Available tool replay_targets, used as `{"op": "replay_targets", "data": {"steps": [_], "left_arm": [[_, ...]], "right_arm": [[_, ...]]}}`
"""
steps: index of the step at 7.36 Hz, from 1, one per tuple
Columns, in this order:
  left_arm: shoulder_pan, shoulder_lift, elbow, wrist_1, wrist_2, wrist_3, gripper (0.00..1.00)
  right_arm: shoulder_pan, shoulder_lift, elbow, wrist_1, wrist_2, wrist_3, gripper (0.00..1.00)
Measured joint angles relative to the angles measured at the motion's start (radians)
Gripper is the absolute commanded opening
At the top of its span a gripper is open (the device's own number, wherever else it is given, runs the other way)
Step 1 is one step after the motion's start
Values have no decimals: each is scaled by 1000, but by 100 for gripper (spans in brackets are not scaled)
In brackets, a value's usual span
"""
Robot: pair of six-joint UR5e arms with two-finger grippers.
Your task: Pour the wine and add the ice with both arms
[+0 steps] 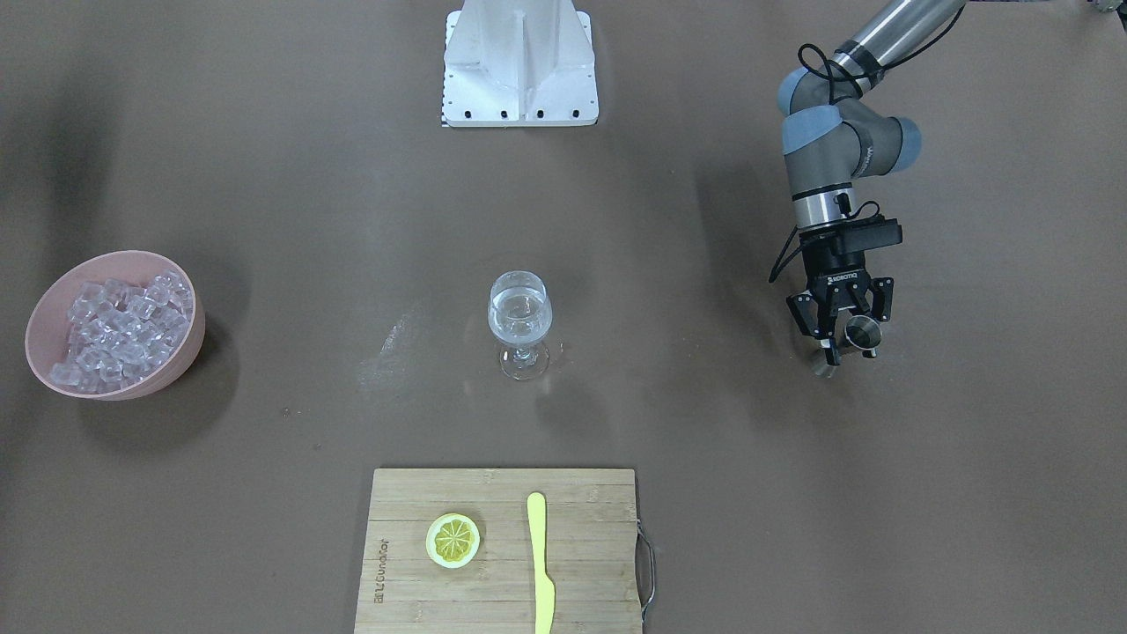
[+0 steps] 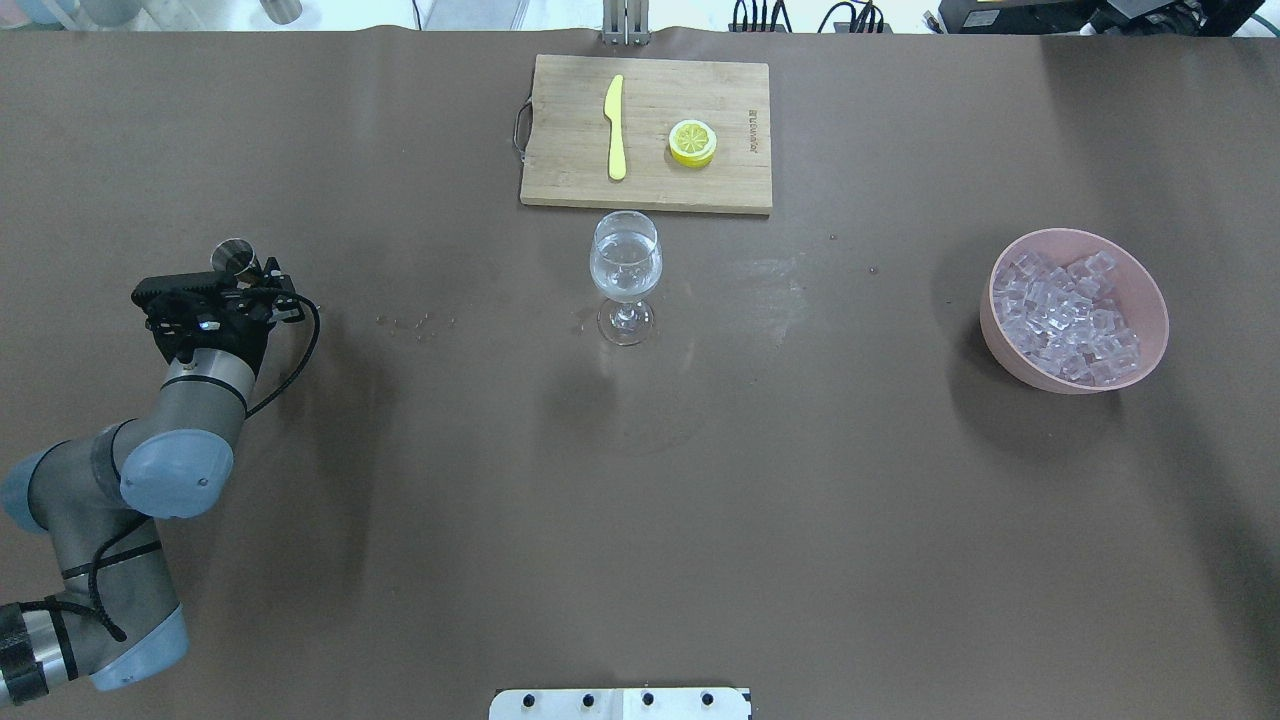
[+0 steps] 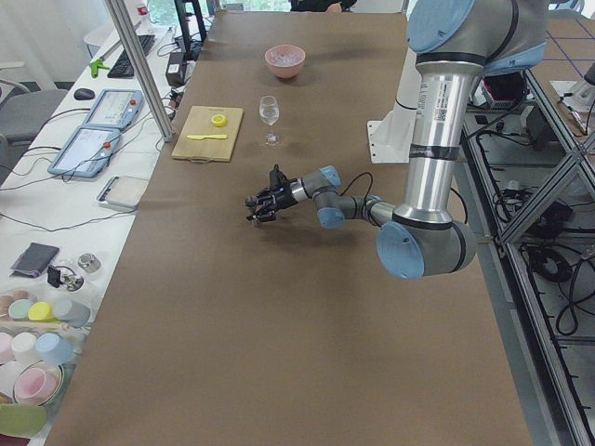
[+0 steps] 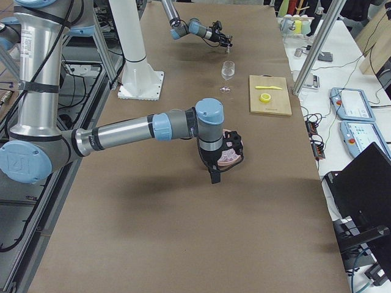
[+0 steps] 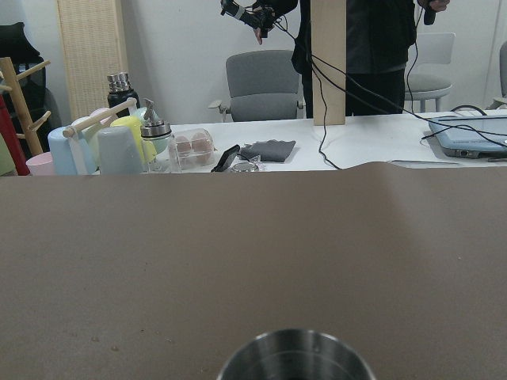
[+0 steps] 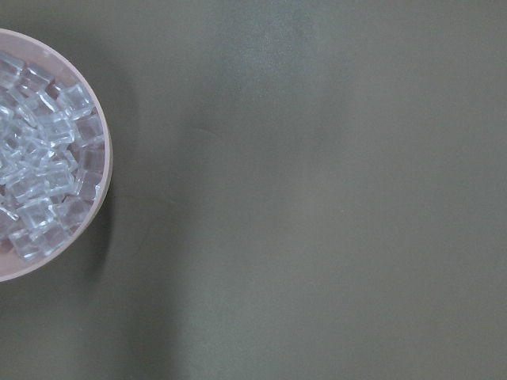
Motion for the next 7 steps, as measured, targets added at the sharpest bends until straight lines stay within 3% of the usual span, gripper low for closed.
{"op": "replay_targets", "data": {"steps": [2, 3, 4, 5, 6, 7], "left_arm": [[0, 1, 1, -11, -1, 3, 38], [0, 1, 2, -12, -1, 3, 32], [1, 1, 1, -13, -2, 3, 16], [1, 1, -1, -17, -2, 4, 6], [1, 1, -2, -31, -3, 4, 0], [1, 1, -4, -54, -4, 6, 0]], "right_arm": [[0, 0, 0, 0, 0, 0, 100], [0, 1, 0, 0, 0, 0, 100], [0, 1, 0, 0, 0, 0, 100], [0, 1, 0, 0, 0, 0, 100], [0, 2, 0, 0, 0, 0, 100], [0, 3, -1, 0, 0, 0, 100]]}}
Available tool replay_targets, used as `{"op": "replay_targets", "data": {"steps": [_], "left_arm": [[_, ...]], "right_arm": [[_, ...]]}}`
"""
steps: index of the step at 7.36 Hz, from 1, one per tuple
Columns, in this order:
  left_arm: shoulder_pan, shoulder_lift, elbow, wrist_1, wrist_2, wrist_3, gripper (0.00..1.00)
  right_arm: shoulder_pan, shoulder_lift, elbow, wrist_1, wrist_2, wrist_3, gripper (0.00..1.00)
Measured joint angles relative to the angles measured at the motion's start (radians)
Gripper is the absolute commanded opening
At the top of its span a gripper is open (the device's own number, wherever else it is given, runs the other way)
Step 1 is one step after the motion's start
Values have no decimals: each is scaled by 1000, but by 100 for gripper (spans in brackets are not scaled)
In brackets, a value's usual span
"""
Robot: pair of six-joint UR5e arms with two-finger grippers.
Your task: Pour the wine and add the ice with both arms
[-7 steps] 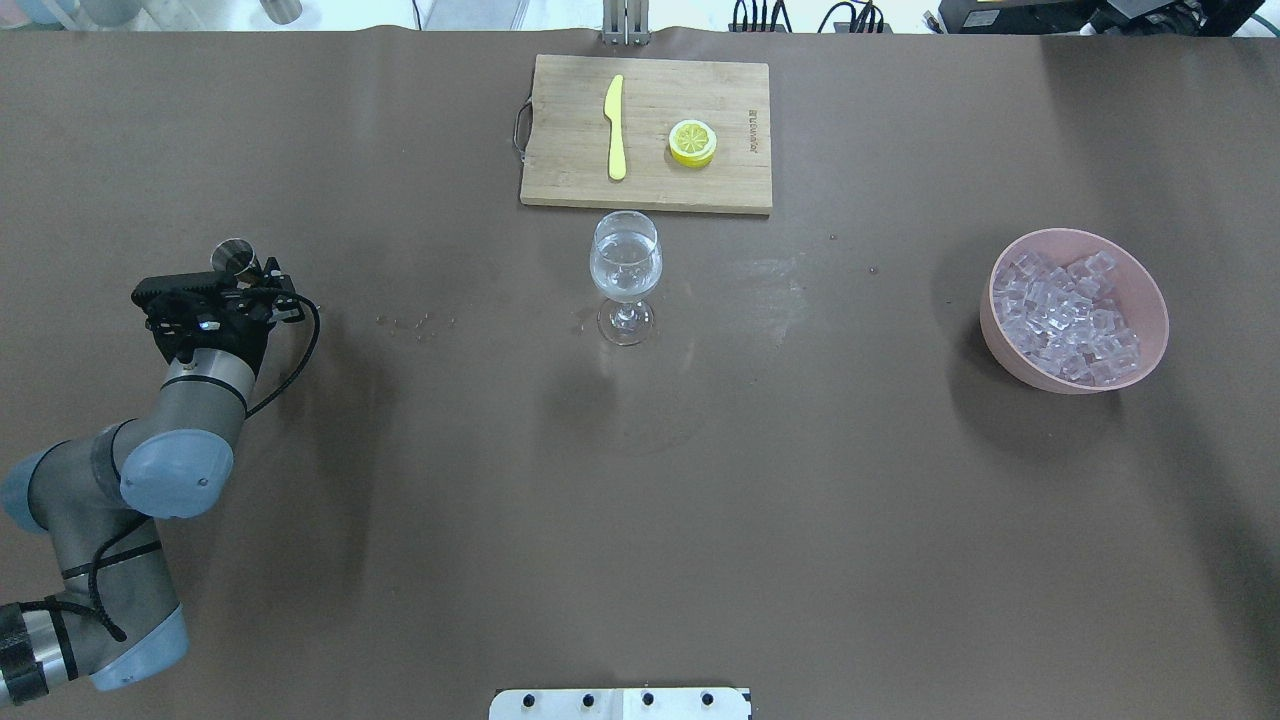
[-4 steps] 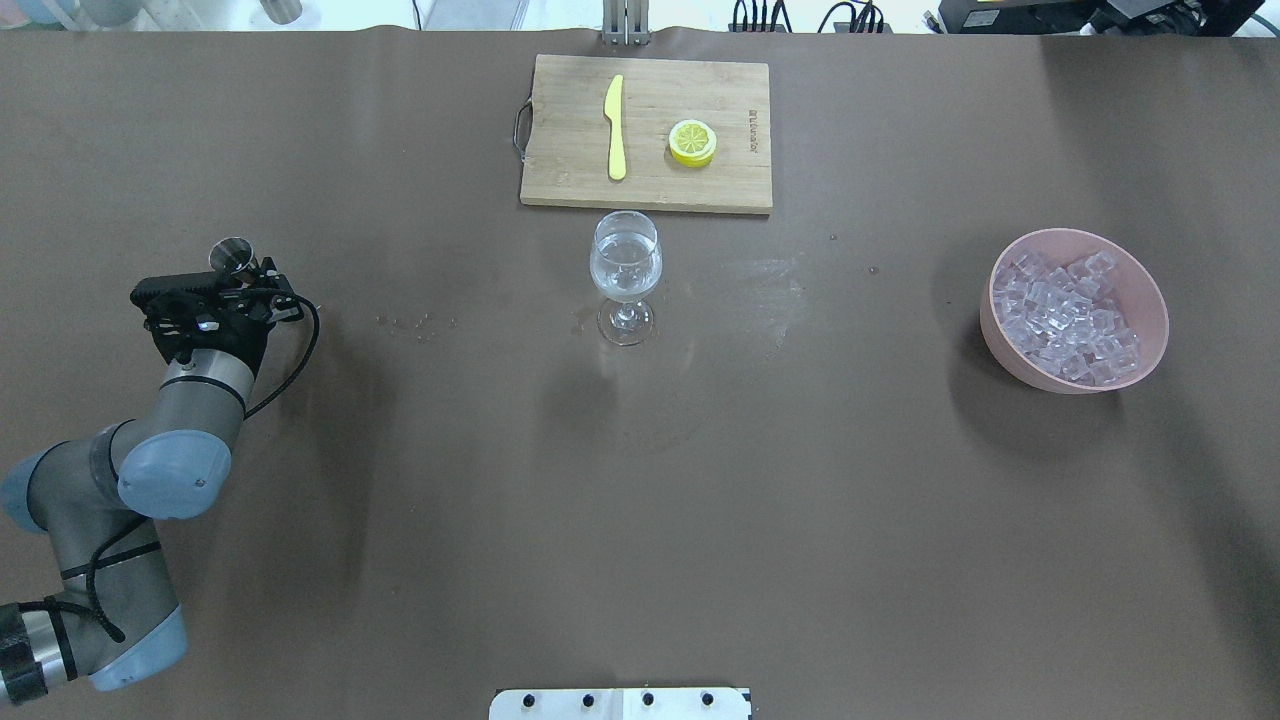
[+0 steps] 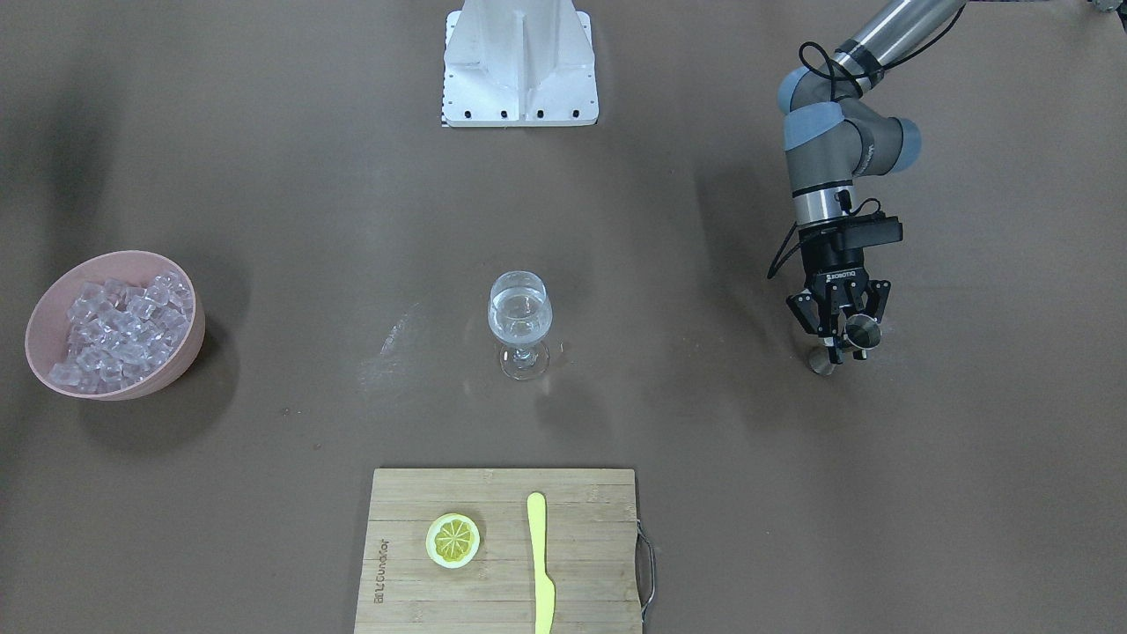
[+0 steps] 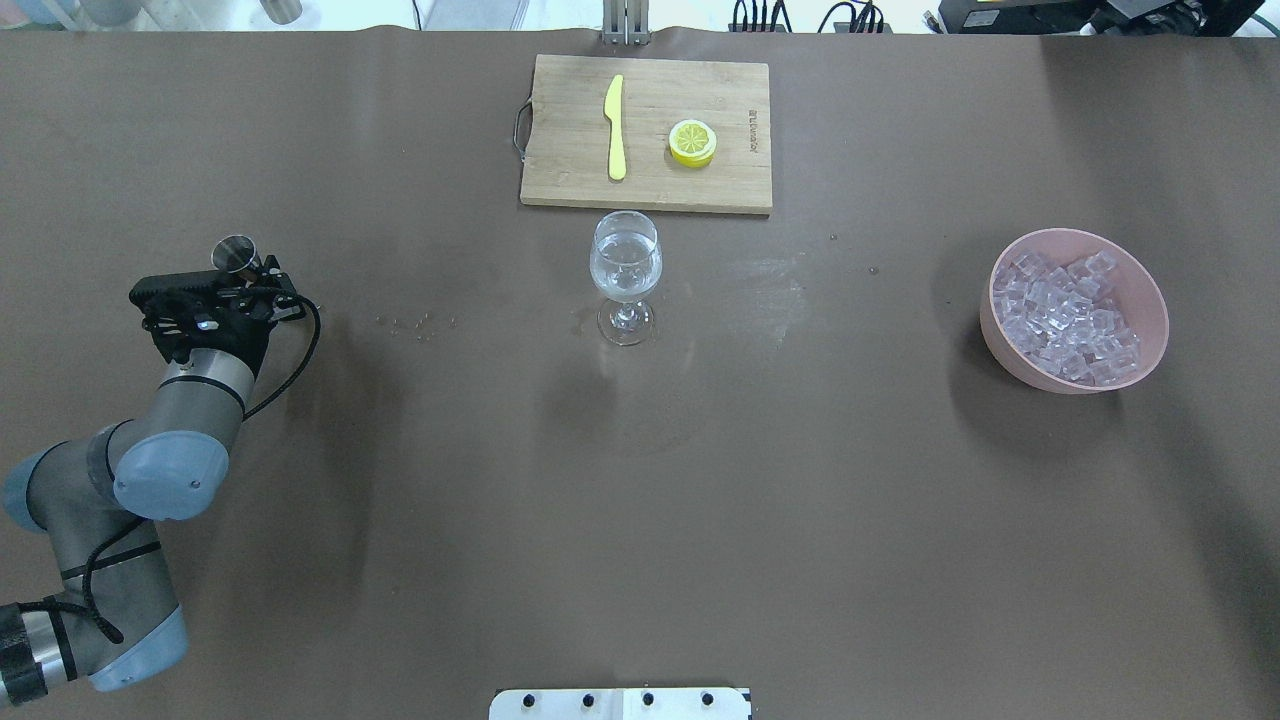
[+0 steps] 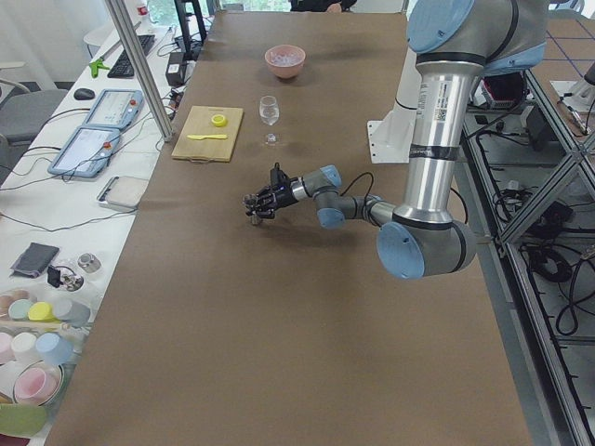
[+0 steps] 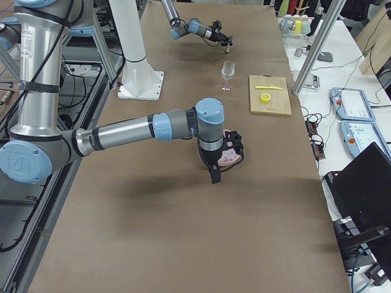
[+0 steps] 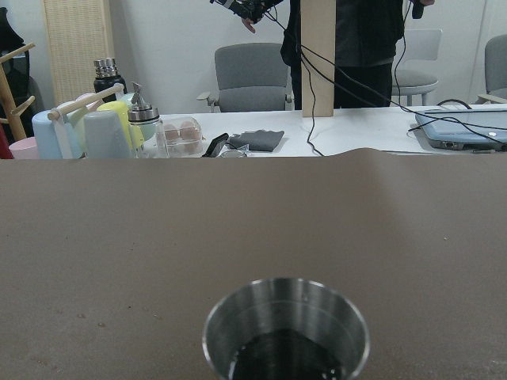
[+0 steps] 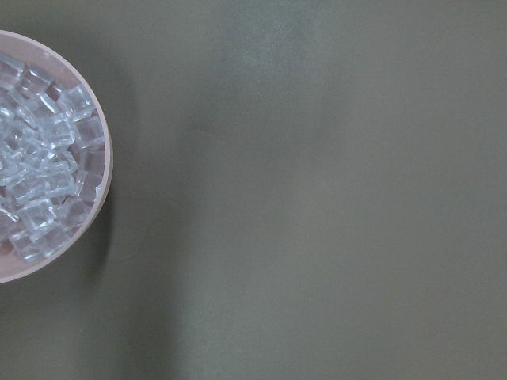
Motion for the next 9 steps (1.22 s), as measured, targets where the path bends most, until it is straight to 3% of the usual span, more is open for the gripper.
{"op": "replay_targets", "data": {"steps": [4, 6, 9], "left_arm": [[0, -4, -38, -47, -56, 14, 0], [1, -15, -81, -67, -79, 107, 0], [3, -48, -96, -220, -168, 315, 0]], "right_arm": [[0, 1, 0, 0, 0, 0, 100], [3, 1, 0, 0, 0, 0, 100], [22, 1, 0, 0, 0, 0, 100]]}}
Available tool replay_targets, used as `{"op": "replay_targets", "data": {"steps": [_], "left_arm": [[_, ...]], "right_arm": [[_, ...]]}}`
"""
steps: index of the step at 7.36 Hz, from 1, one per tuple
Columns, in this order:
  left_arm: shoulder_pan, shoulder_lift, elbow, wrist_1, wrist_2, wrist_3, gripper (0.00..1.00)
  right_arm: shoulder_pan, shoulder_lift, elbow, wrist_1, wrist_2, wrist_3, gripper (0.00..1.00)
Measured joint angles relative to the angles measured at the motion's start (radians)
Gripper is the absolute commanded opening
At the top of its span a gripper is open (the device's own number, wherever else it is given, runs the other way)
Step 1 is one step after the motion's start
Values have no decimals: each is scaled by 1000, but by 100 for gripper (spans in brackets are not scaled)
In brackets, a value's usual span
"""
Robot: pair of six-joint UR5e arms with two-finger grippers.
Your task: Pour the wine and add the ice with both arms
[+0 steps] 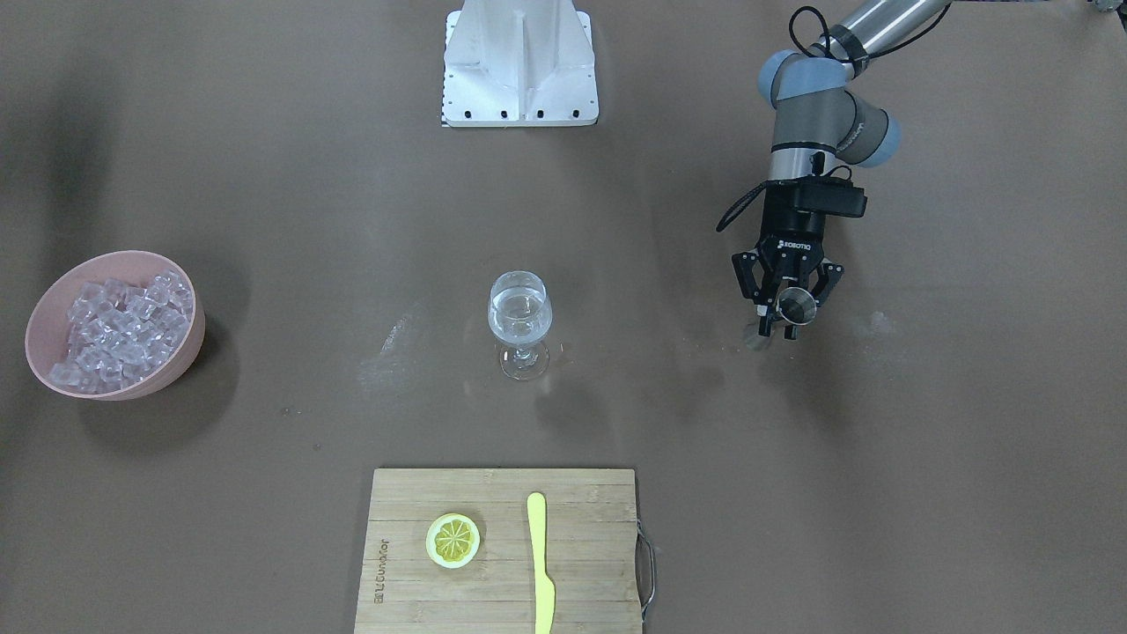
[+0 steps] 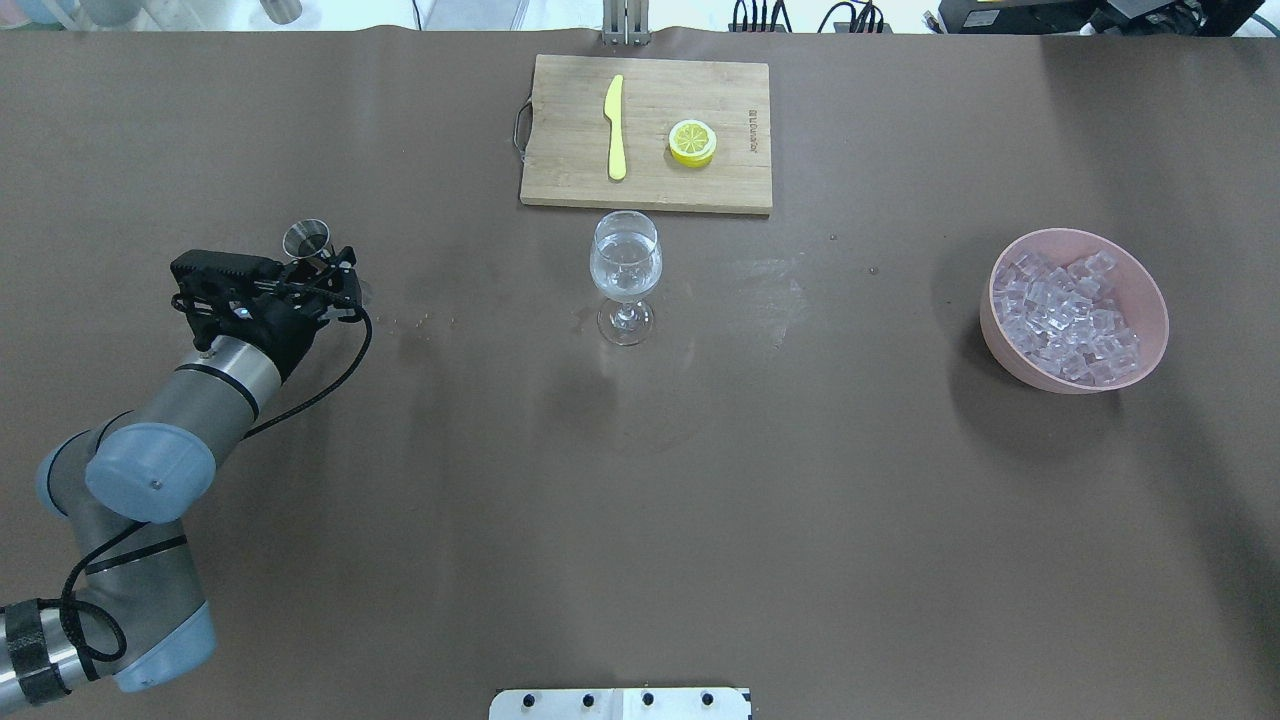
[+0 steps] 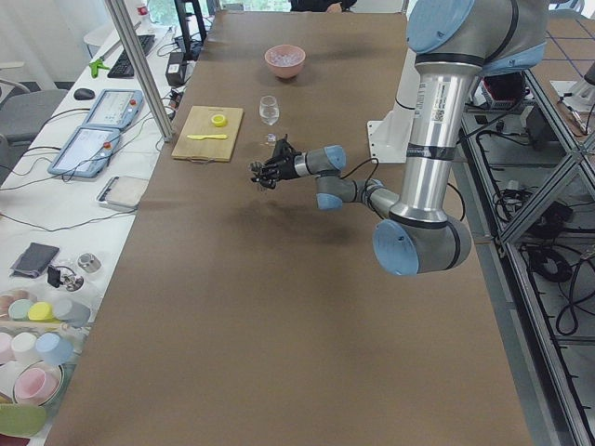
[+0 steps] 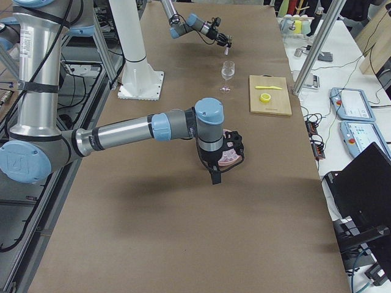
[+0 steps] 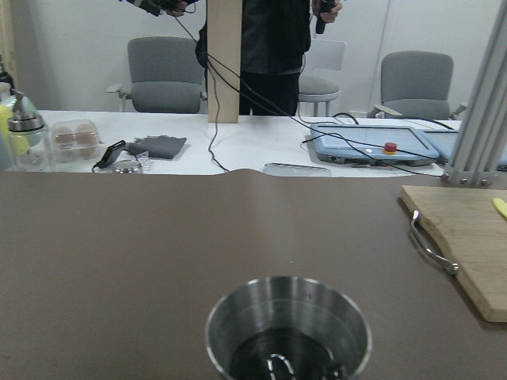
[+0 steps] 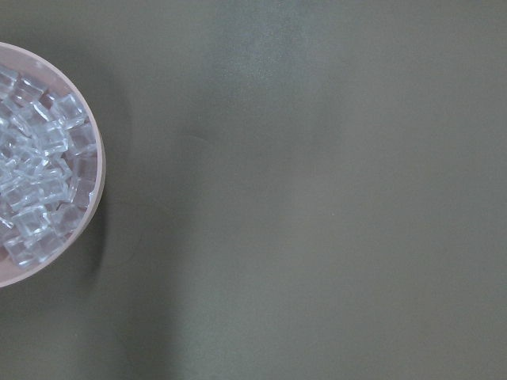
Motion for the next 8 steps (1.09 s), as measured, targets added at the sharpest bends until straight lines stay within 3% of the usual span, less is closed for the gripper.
{"op": "replay_targets", "data": {"steps": [5, 8], "left_arm": [[-2, -100, -82, -45, -306, 363, 0], [-10, -169, -103, 35, -450, 457, 0]], "right_arm": [[21, 0, -8, 0, 0, 0, 100], [29, -1, -12, 0, 0, 0, 100]]}}
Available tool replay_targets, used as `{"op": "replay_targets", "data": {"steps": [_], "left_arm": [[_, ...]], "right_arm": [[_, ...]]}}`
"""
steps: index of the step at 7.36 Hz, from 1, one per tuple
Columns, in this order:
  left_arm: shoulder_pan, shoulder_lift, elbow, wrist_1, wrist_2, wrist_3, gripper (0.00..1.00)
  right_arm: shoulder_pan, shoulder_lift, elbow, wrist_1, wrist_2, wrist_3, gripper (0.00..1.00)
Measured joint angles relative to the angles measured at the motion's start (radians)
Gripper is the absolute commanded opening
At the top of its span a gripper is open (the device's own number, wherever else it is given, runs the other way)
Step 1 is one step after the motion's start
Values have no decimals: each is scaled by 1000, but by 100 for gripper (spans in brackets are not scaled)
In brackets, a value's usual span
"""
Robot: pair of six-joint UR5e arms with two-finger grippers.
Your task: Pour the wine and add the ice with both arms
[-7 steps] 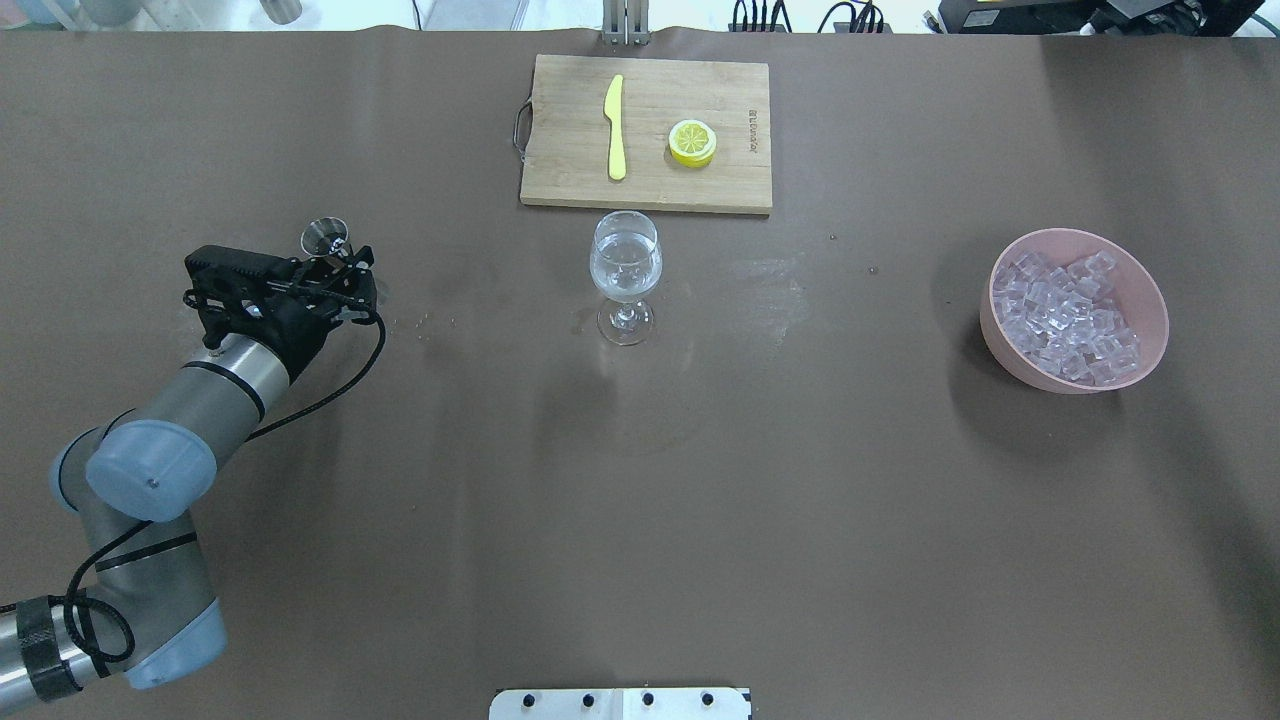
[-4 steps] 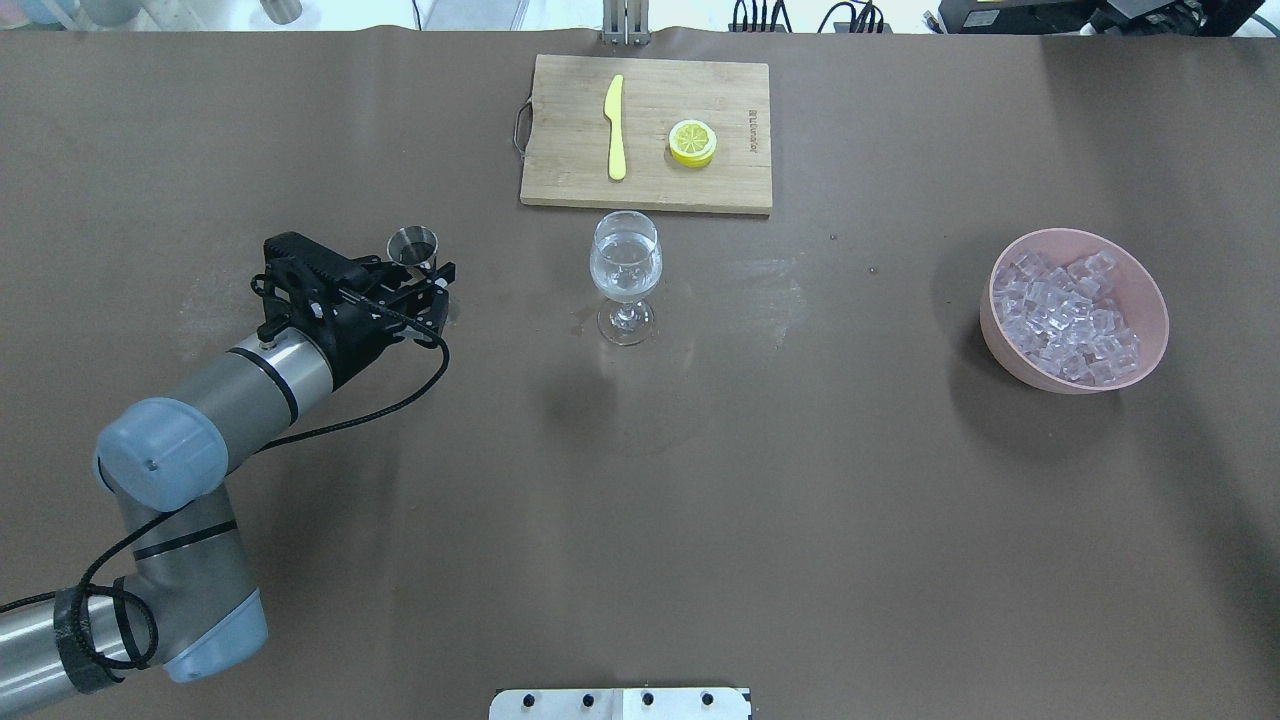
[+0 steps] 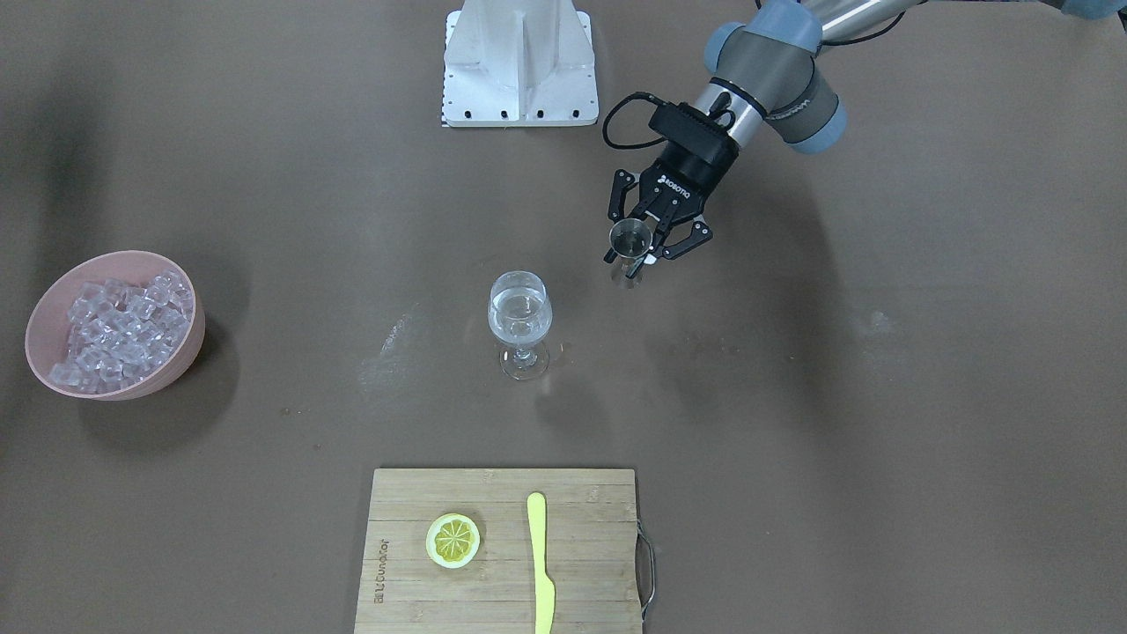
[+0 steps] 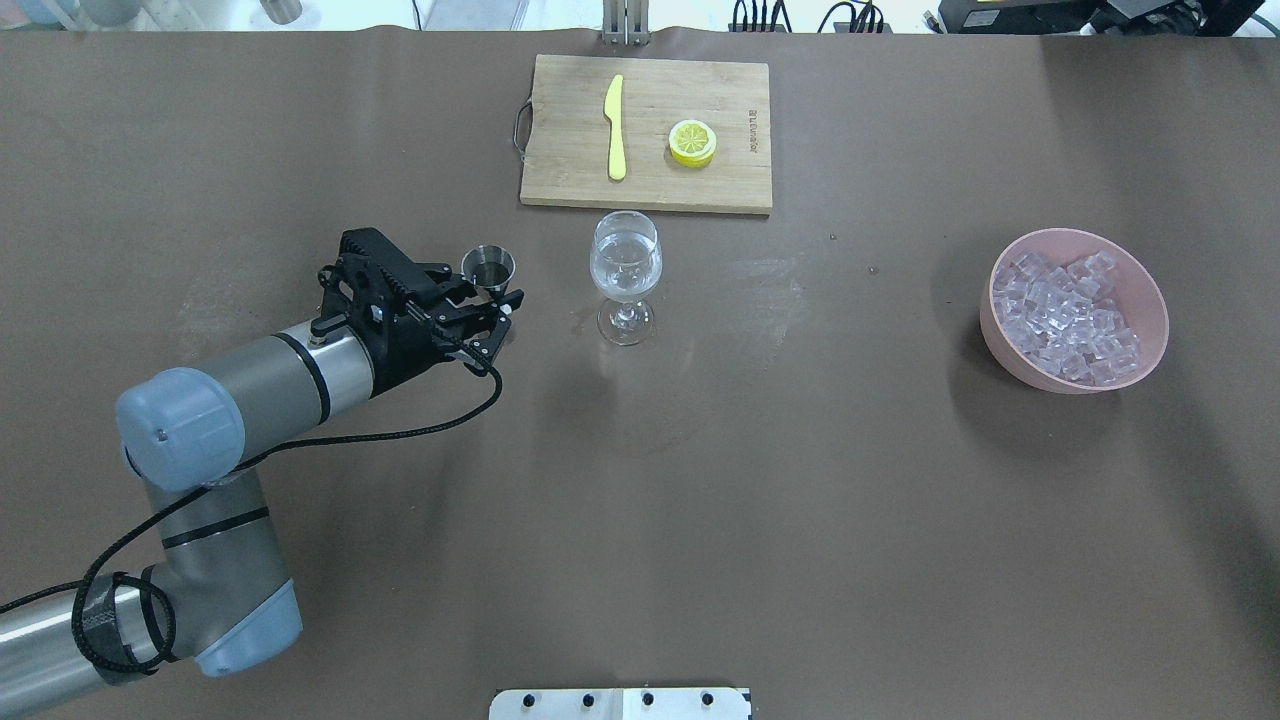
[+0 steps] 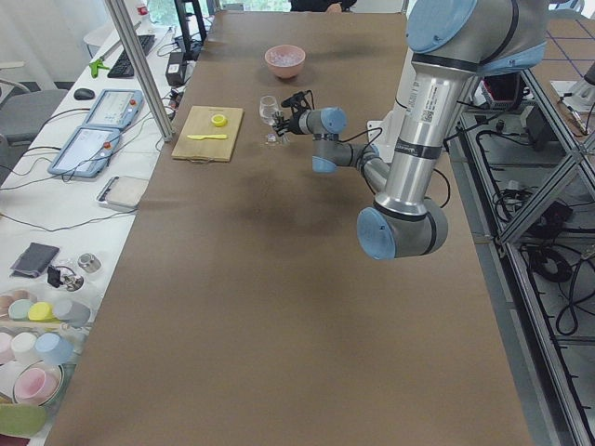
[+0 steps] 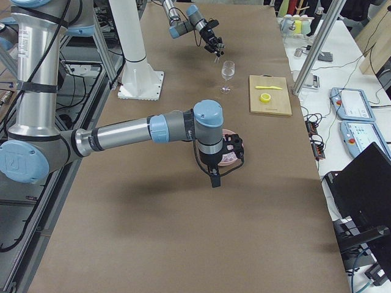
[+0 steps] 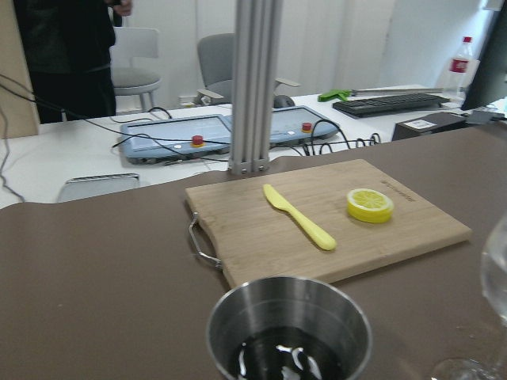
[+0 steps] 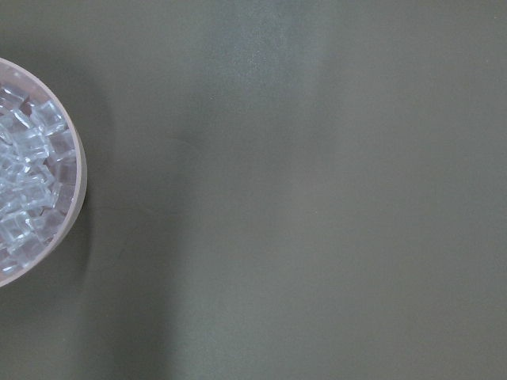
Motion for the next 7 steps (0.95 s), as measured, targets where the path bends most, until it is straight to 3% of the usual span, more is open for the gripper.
{"op": "replay_targets", "data": {"steps": [4, 7], "left_arm": [[-83, -45, -26, 147, -176, 57, 0], [-93, -86, -53, 293, -197, 59, 0]], "right_arm": [[5, -3, -2, 0, 1, 1, 100], [11, -6, -1, 0, 3, 0, 100]]}}
